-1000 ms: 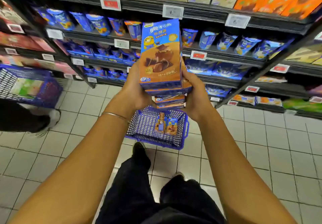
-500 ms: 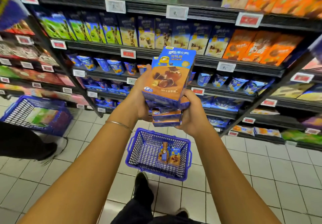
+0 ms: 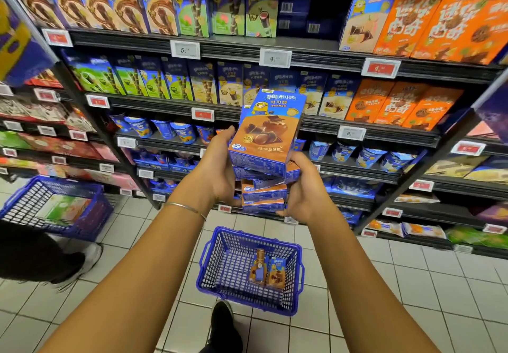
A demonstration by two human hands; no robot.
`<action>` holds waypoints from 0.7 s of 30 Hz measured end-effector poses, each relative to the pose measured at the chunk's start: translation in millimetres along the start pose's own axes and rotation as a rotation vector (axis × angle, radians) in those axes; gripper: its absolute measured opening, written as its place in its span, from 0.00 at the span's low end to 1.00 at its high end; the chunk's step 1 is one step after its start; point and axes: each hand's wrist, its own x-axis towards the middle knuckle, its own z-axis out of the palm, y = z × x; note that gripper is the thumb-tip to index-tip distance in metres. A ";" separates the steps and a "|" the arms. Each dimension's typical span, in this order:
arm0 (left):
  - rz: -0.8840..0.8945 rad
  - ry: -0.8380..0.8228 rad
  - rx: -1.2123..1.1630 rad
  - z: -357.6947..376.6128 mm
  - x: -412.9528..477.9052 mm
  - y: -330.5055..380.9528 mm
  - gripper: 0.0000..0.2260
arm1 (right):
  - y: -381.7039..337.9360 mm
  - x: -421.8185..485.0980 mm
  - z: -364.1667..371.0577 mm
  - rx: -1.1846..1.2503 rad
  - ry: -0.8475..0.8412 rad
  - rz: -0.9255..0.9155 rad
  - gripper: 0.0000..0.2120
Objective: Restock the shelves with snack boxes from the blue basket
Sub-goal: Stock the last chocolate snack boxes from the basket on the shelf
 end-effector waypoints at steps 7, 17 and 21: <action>0.012 0.056 0.057 -9.6 19.5 5.9 0.31 | -21.6 4.7 5.4 -0.041 -0.002 -0.021 0.28; 0.091 -0.090 -0.069 -7.3 49.2 10.7 0.26 | -43.8 23.9 26.1 -0.089 -0.003 -0.029 0.22; 0.167 0.004 0.001 -2.8 60.1 19.9 0.20 | -53.2 31.9 36.4 -0.099 -0.017 -0.024 0.23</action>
